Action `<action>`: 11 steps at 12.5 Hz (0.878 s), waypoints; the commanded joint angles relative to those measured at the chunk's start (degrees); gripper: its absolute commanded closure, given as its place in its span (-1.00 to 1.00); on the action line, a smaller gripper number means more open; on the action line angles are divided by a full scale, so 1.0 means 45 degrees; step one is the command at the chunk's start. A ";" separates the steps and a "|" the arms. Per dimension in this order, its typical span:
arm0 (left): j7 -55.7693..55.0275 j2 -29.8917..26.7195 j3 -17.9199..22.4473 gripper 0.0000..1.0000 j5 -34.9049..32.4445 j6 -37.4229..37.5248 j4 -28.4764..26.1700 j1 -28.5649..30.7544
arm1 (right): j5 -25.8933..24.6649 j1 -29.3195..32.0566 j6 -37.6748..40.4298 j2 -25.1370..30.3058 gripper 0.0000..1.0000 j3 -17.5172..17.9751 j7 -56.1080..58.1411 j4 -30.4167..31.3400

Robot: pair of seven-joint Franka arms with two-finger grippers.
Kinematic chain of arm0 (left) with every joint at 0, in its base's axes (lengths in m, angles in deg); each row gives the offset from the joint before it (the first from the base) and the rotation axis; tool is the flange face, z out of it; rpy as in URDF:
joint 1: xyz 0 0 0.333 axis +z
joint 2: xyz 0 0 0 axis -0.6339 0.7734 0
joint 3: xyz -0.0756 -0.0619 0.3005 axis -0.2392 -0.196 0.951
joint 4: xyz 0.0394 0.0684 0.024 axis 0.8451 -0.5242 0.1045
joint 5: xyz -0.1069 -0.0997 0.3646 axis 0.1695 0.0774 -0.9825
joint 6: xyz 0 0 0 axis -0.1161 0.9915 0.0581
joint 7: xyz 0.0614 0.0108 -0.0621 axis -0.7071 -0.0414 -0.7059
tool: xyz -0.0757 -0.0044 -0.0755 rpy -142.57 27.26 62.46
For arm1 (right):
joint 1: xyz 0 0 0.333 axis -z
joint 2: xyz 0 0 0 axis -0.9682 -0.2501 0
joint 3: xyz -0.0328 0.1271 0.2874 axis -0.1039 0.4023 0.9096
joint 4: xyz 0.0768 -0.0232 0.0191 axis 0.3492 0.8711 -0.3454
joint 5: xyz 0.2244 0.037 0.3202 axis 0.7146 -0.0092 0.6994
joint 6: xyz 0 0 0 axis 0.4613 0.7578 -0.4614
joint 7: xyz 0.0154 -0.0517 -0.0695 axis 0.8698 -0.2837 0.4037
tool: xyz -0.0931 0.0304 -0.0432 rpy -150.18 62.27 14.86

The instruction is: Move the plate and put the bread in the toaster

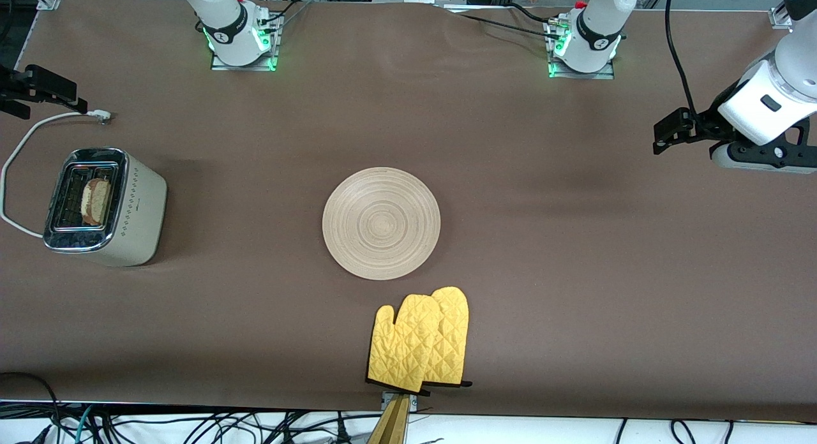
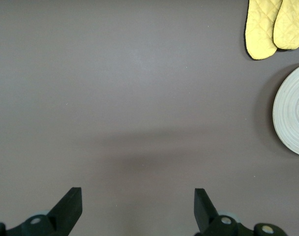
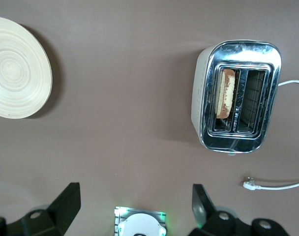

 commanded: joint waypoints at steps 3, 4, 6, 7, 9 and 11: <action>0.0044 0.0081 -0.0035 -1.00 -0.0181 0.0136 0.0285 -0.0004 | -0.0481 0.3363 -0.0072 0.0178 -1.00 0.3743 -0.0374 0.0110; 0.0044 0.0081 -0.0035 -1.00 -0.0181 0.0136 0.0285 0.0016 | -0.0640 0.4065 -0.0131 0.0178 -1.00 0.4543 -0.0703 0.0266; 0.0044 0.0101 -0.0035 -1.00 -0.0181 0.0116 0.0285 0.0016 | -0.0641 0.4715 -0.0229 0.0198 -1.00 0.5351 -0.1096 0.0326; 0.0044 0.0101 -0.0035 -1.00 -0.0181 0.0116 0.0285 -0.0004 | -0.0661 0.4716 -0.0248 0.0198 -1.00 0.5352 -0.1097 0.0364; 0.0044 0.0081 -0.0054 -1.00 -0.0181 0.0116 0.0285 -0.0043 | -0.0680 0.4716 -0.0307 0.0198 -1.00 0.5372 -0.1097 0.0404; 0.0044 0.0081 -0.0054 -1.00 -0.0181 0.0097 0.0285 -0.0043 | -0.0739 0.4716 -0.0327 0.0198 -1.00 0.5372 -0.1097 0.0404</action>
